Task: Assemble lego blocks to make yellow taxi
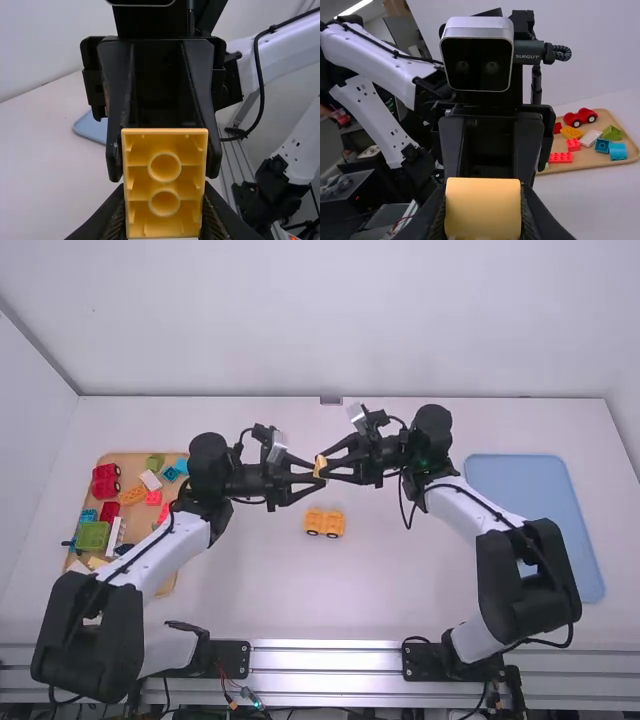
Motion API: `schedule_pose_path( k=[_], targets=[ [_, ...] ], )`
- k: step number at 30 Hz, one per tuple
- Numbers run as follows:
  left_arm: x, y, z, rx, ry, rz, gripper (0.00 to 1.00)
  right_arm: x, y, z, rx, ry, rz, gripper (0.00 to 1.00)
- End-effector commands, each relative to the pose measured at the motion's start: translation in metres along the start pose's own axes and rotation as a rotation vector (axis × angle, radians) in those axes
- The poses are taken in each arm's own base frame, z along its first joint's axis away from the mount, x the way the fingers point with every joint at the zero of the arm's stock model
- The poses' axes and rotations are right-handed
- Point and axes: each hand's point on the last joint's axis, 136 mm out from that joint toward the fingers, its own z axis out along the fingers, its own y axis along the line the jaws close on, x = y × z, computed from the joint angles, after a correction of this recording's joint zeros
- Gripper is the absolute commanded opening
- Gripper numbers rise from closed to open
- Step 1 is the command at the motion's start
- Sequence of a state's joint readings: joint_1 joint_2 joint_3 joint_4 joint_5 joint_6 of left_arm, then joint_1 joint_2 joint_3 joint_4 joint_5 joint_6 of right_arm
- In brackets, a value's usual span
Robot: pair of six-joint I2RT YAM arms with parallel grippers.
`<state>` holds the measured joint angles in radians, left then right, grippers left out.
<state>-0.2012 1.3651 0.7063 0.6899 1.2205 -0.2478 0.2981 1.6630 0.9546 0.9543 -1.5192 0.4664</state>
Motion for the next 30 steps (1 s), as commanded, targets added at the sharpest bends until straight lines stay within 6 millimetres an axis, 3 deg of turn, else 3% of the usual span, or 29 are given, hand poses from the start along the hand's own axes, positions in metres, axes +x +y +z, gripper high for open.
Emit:
schedule_pose_path(
  k=[1,3,4,5,11,14,18,20,21,23,27,30],
  targets=[
    [0.0,0.001,0.0,-0.006,-0.002,0.003,0.05,-0.01,0.01,0.003,-0.035,0.015,-0.03,0.1],
    [0.0,0.001,0.0,-0.007,-0.004,0.006,0.12,-0.011,0.01,0.004,-0.029,0.012,-0.034,0.09],
    [0.0,0.001,0.0,-0.007,-0.003,0.006,0.34,-0.012,0.008,0.004,-0.018,0.005,-0.035,0.08],
    [0.001,0.001,0.0,-0.008,-0.001,0.01,0.99,-0.016,0.0,0.001,0.026,-0.017,-0.034,0.08],
    [0.001,0.005,0.0,-0.027,-0.004,0.004,0.99,-0.03,-0.03,-0.025,0.202,-0.099,-0.033,0.01],
    [0.003,0.026,-0.002,-0.147,-0.014,-0.038,0.99,-0.035,-0.044,-0.044,0.287,-0.135,-0.021,0.0],
    [0.018,0.058,-0.01,-0.336,0.004,-0.142,0.99,-0.026,-0.067,-0.069,0.423,-0.15,0.043,0.0],
    [0.026,0.075,-0.017,-0.439,0.014,-0.179,0.99,-0.007,-0.094,-0.089,0.63,-0.129,0.121,0.0],
    [0.026,0.075,-0.017,-0.439,0.014,-0.179,0.99,-0.007,-0.094,-0.089,0.63,-0.129,0.121,0.0],
    [0.031,0.087,-0.024,-0.524,0.017,-0.198,0.99,0.019,-0.115,-0.11,0.881,-0.039,0.219,0.0],
    [0.034,0.1,-0.032,-0.615,0.017,-0.209,0.99,0.056,-0.118,-0.132,1.171,0.157,0.361,0.0],
    [0.034,0.108,-0.038,-0.669,0.011,-0.205,0.99,0.087,-0.107,-0.146,1.356,0.33,0.492,0.0]
  ],
)
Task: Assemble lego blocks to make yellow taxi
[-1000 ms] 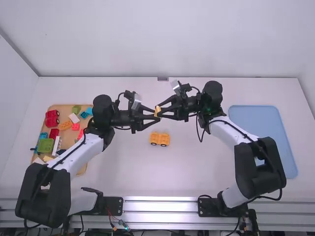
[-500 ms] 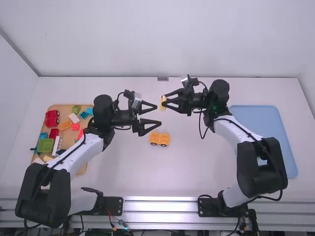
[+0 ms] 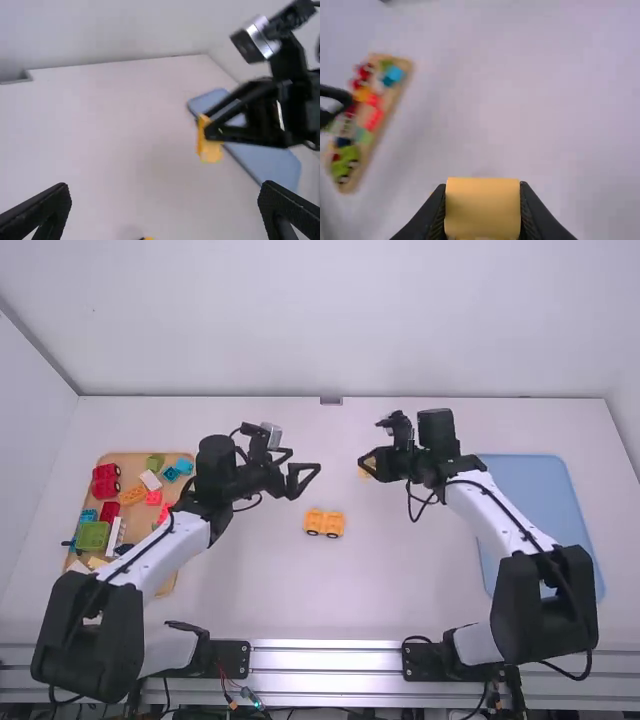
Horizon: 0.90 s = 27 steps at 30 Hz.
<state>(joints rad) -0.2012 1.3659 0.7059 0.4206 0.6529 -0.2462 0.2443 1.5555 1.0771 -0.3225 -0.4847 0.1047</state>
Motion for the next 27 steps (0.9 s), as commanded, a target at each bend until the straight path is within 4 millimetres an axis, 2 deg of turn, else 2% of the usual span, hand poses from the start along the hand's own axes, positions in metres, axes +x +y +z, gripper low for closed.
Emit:
schedule_pose_path(
  k=[1,3,4,6,7,10,11,14,17,22,27],
  targets=[
    [-0.004,0.016,-0.001,-0.094,-0.026,0.01,0.99,-0.011,-0.034,-0.02,0.361,-0.001,-0.039,0.0],
    [-0.006,0.019,-0.001,-0.114,-0.038,0.013,0.99,0.012,-0.039,-0.019,0.431,0.096,0.008,0.0],
    [-0.009,0.019,-0.001,-0.115,-0.047,0.021,0.99,0.031,-0.04,-0.014,0.454,0.174,0.026,0.0],
    [-0.01,0.018,-0.002,-0.112,-0.052,0.024,0.99,0.051,-0.041,-0.004,0.459,0.255,0.044,0.0],
    [-0.011,0.018,-0.001,-0.113,-0.053,0.025,0.99,0.061,-0.042,0.003,0.462,0.3,0.052,0.04],
    [-0.009,0.019,-0.001,-0.114,-0.046,0.023,0.99,0.084,-0.046,0.019,0.479,0.381,0.11,0.0],
    [-0.008,0.019,-0.001,-0.114,-0.045,0.021,1.0,0.086,-0.047,0.021,0.484,0.386,0.133,0.0],
    [-0.006,0.021,-0.002,-0.121,-0.036,0.013,0.99,0.102,-0.046,0.033,0.523,0.387,0.394,0.0],
    [-0.004,0.025,-0.004,-0.131,-0.029,0.001,0.99,0.117,-0.047,0.032,0.599,0.386,0.632,0.0],
    [0.0,0.023,-0.003,-0.128,-0.012,-0.008,0.99,0.119,-0.049,0.033,0.698,0.259,1.047,0.0],
    [0.002,0.024,-0.003,-0.13,-0.005,-0.012,0.99,0.125,-0.054,0.038,0.744,0.157,1.299,0.0]
  ],
)
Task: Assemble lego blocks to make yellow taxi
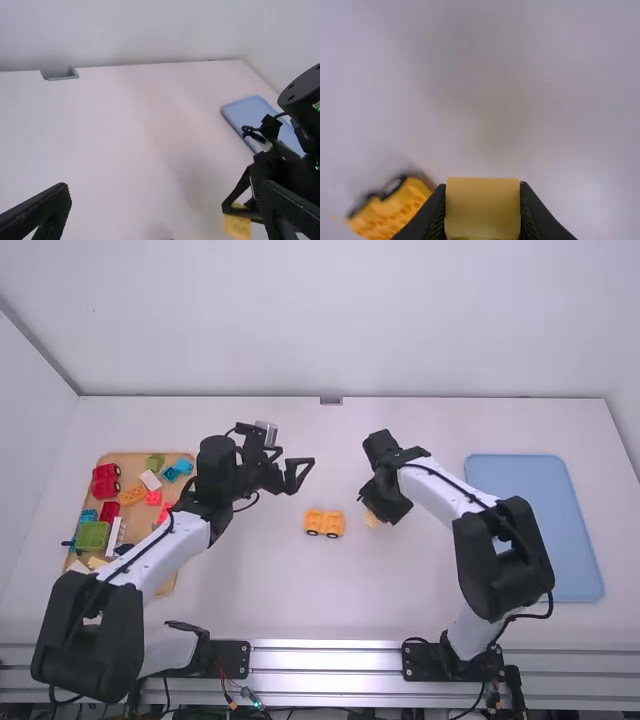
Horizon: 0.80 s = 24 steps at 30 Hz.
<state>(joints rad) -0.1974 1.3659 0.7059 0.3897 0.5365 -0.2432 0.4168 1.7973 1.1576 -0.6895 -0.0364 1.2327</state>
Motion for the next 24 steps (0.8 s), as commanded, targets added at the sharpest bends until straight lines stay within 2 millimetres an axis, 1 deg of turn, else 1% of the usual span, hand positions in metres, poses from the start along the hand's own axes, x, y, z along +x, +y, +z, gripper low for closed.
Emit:
schedule_pose_path(
  k=[1,3,4,6,8,10,12,15,18,19,20,24],
  targets=[
    [0.001,0.002,0.0,-0.008,0.001,0.002,0.99,0.003,-0.014,0.013,0.044,0.002,0.307,0.0],
    [0.002,0.002,-0.001,-0.01,0.005,0.005,0.99,0.004,-0.023,0.021,0.06,0.02,0.41,0.0],
    [0.002,0.002,-0.001,-0.01,0.006,0.012,0.99,0.004,-0.024,0.022,0.062,0.025,0.432,0.0],
    [0.003,0.001,0.0,-0.005,0.008,0.09,0.99,0.001,-0.029,0.026,0.062,0.027,0.492,0.0],
    [0.003,0.002,-0.001,-0.006,0.008,0.124,0.99,0.001,-0.03,0.028,0.061,0.029,0.52,0.0],
    [0.003,0.002,-0.001,-0.008,0.007,0.14,0.99,0.001,-0.031,0.029,0.06,0.026,0.565,0.02],
    [0.002,0.005,-0.002,-0.015,0.005,0.123,0.99,0.0,-0.029,0.032,0.045,0.014,0.588,0.04],
    [0.002,0.006,-0.002,-0.017,0.006,0.11,0.99,0.005,-0.026,0.037,0.024,0.017,0.613,0.05],
    [0.002,0.005,-0.002,-0.014,0.005,0.112,0.99,0.007,-0.027,0.04,0.022,0.015,0.669,0.05],
    [0.002,0.005,-0.002,-0.015,0.005,0.111,0.99,0.009,-0.029,0.042,0.027,0.022,0.692,0.07],
    [0.001,0.007,-0.003,-0.02,0.004,0.11,0.99,0.009,-0.03,0.042,0.028,0.03,0.698,0.09],
    [0.002,0.006,-0.002,-0.016,0.007,0.109,1.0,0.011,-0.031,0.042,0.036,0.036,0.699,0.1]
  ],
)
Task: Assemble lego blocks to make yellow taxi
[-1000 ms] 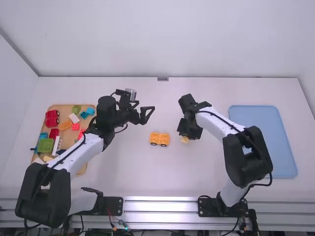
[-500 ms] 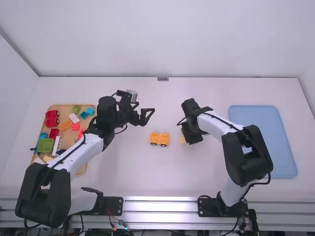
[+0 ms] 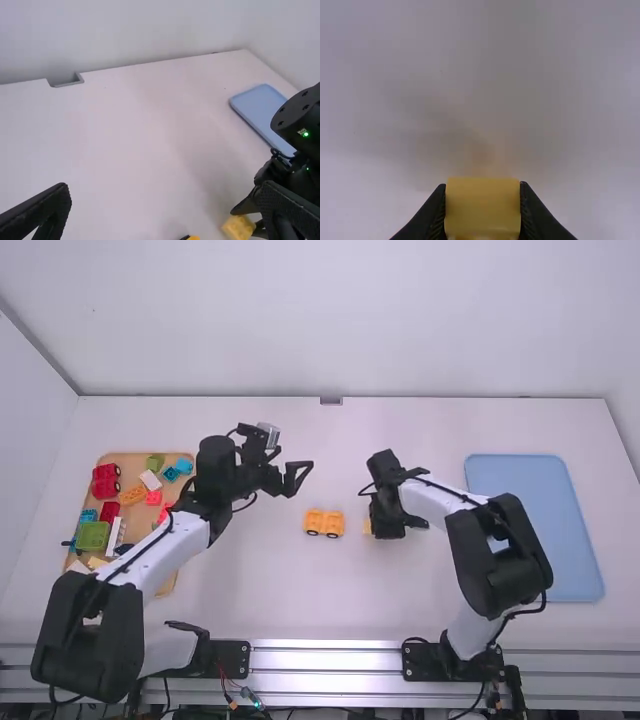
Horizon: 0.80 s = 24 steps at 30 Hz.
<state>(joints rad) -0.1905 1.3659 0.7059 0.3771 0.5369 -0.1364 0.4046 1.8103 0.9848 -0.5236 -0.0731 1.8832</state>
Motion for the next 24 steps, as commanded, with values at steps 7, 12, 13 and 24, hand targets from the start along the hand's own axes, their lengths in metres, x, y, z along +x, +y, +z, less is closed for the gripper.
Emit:
schedule_pose_path(
  k=[7,12,13,24],
  targets=[
    [0.001,0.004,-0.001,-0.011,0.002,0.009,0.99,-0.001,-0.001,0.012,0.016,0.004,0.036,0.18],
    [0.001,0.005,-0.002,-0.014,0.001,0.007,0.99,0.002,-0.003,0.018,0.036,0.029,0.005,0.93],
    [0.001,0.005,-0.002,-0.015,0.0,0.008,0.99,0.002,-0.002,0.017,0.035,0.03,-0.002,0.97],
    [0.001,0.004,-0.001,-0.014,0.002,0.009,0.99,0.005,0.036,-0.051,-0.028,0.001,-0.216,0.99]
  ],
)
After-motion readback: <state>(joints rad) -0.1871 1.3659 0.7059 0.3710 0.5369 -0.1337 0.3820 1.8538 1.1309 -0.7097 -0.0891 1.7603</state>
